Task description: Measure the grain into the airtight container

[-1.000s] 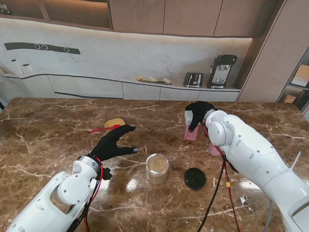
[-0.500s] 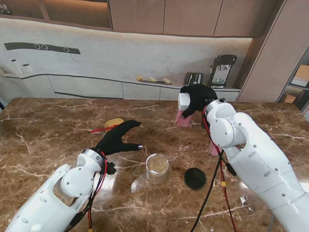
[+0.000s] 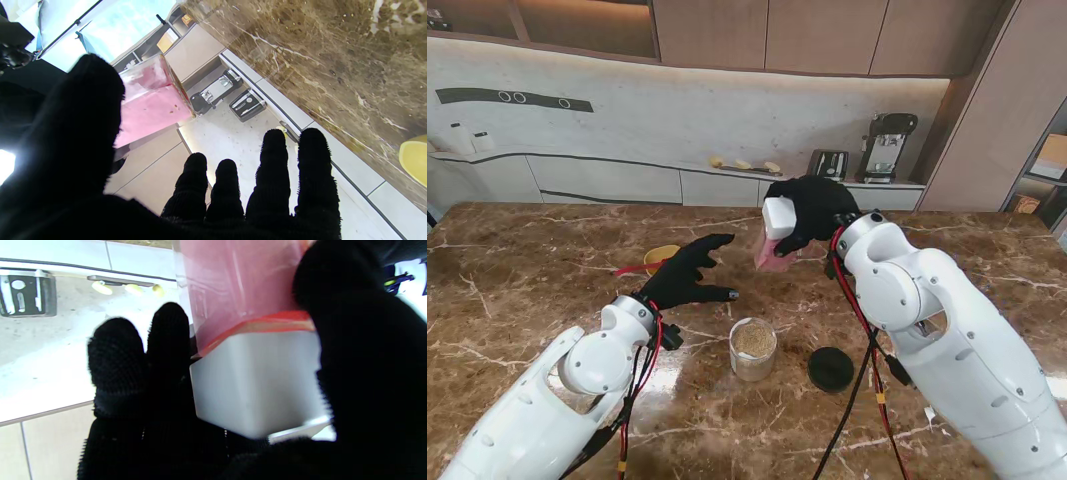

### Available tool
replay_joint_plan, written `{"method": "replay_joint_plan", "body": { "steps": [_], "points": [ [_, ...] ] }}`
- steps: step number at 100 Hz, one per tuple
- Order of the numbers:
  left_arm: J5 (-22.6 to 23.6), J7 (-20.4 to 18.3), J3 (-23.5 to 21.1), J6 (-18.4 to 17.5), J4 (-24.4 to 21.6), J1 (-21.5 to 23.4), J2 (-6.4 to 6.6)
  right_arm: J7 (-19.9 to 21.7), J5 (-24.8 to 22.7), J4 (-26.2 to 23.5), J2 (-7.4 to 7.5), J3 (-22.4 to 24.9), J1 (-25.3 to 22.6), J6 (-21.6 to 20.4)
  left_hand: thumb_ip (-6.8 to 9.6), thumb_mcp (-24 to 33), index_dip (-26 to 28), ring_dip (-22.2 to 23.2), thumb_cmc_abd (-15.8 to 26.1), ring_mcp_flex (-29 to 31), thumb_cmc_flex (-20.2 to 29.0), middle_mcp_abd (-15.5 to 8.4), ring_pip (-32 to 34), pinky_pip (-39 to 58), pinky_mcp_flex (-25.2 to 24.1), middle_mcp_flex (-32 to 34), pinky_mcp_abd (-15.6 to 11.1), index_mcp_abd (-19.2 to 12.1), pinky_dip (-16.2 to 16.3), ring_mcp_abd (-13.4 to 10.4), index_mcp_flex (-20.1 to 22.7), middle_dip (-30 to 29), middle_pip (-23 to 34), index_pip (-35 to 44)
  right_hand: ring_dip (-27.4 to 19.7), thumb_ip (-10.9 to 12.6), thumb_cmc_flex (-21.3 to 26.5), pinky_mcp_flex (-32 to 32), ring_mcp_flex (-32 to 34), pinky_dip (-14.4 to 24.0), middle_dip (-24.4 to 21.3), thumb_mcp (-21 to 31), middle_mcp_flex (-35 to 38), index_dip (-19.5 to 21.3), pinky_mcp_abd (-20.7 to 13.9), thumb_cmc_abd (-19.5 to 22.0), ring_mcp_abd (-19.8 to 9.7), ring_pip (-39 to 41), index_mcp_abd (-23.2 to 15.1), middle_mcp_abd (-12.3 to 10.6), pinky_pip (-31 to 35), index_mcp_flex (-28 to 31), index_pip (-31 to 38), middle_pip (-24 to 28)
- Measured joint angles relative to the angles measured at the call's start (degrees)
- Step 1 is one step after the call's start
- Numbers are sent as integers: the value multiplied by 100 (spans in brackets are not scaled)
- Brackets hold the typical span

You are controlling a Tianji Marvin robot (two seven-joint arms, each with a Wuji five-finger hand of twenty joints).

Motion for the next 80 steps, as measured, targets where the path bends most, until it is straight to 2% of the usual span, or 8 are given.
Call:
{"method": "replay_joint_plan", "body": {
  "steps": [14,24,43,59,70,80],
  "points": [
    [-250,-48,80,-35,0,-35,0,53,213,-142,19,-63,-121,-80,-62,99,185,155,-156,102,-129,0,77,321,110,-76,383,-5,157,97,0,13,-39,0,5,0,0,0,0,0,8,-1,4,-2,1,0,0,0,0,4,1,0,1,-16],
    [-292,-59,181,-94,31,-83,-1,110,291,-236,21,-91,-217,-116,-71,211,322,291,-195,273,-291,7,214,401,225,-178,385,-5,219,131,-196,104,-61,-64,5,-1,0,0,0,0,11,-1,5,-3,1,0,0,0,0,6,2,0,1,-17],
    [-388,-74,348,-101,127,-206,-27,79,398,-346,24,-159,-347,-193,-74,347,656,540,-258,349,-291,63,299,555,294,-238,386,-6,356,136,-196,307,-100,150,6,-1,0,1,1,0,16,-1,14,-4,1,-1,0,0,0,11,65,0,1,-27],
    [-465,21,491,-231,249,-293,-75,1,627,-348,13,-246,-368,-202,-78,458,1132,1030,-378,520,-291,63,591,889,428,-196,386,-27,538,139,-183,526,-76,571,8,-1,0,23,57,0,64,-1,25,-5,2,-1,0,22,0,18,74,0,4,-50],
    [-565,86,533,-291,308,-303,-118,-15,714,-349,1,-279,-379,-214,-127,614,1640,1330,-498,627,-293,58,722,935,439,-100,408,-239,678,141,-180,675,-70,1058,8,-1,0,23,57,0,78,-1,55,-8,4,-1,0,43,0,37,75,0,6,-81],
    [-642,122,551,-341,342,-301,-145,-14,934,-358,-4,-295,-387,-210,-129,695,2002,1563,-595,868,-308,49,937,1005,492,319,485,-391,805,148,-114,844,94,1424,9,-1,10,23,57,0,192,-1,57,-18,15,-1,17,47,12,84,84,0,6,-95]
  ]
}}
